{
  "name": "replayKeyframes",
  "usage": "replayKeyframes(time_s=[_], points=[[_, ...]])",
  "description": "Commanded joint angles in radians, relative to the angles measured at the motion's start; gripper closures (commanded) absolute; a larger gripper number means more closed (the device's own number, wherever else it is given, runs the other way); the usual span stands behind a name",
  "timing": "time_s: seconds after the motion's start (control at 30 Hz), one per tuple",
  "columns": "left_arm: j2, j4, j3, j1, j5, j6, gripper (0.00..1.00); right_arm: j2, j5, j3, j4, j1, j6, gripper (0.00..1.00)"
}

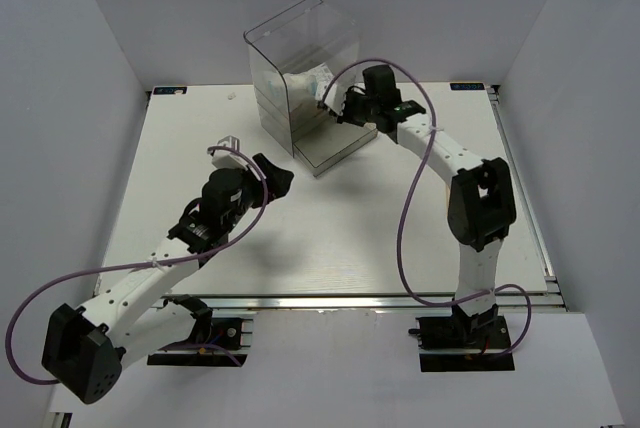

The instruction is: Organize the makeup

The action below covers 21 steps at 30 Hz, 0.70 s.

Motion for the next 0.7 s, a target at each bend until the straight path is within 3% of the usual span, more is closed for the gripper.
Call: replayKeyframes(time_s=[0.0, 0.1, 0.17, 0.23, 0.27, 0.3, 0.4, 0.43, 0.57, 0.67], points=[[-0.057, -0.020, -0.026, 0.006, -0.040, -0.014, 0.07, 0.045, 0.056, -0.047, 0.218, 0.006, -0.426, 0.99], [-0.072, -0.037, -0.020, 0.006, -0.051, -0.011, 0.07, 0.080, 0.037, -0.115, 0.340, 0.018, -0.600, 0.97], [-0.075, -0.046, -0.015, 0.006, -0.060, -0.008, 0.07, 0.114, 0.030, -0.045, 0.318, 0.021, -0.614, 0.96], [-0.082, -0.054, -0.014, 0.006, -0.062, -0.008, 0.07, 0.161, 0.027, 0.029, 0.258, 0.021, -0.617, 0.88], [-0.085, -0.054, -0.015, 0.007, -0.062, -0.011, 0.07, 0.169, 0.026, 0.033, 0.258, 0.023, -0.637, 0.83], [-0.089, -0.048, -0.023, 0.006, -0.062, -0.016, 0.07, 0.175, 0.021, 0.028, 0.258, 0.021, -0.649, 0.65], [-0.088, -0.037, -0.032, 0.006, -0.059, -0.020, 0.07, 0.189, 0.023, 0.004, 0.293, 0.028, -0.663, 0.42], [-0.086, -0.034, -0.030, 0.006, -0.057, -0.020, 0.07, 0.195, 0.038, 0.007, 0.302, 0.028, -0.656, 0.39], [-0.074, -0.037, -0.018, 0.006, -0.054, -0.011, 0.07, 0.200, 0.079, 0.028, 0.316, 0.028, -0.573, 0.36], [-0.074, -0.022, -0.024, 0.006, -0.053, -0.013, 0.07, 0.145, 0.128, 0.028, 0.334, 0.017, -0.386, 0.42]])
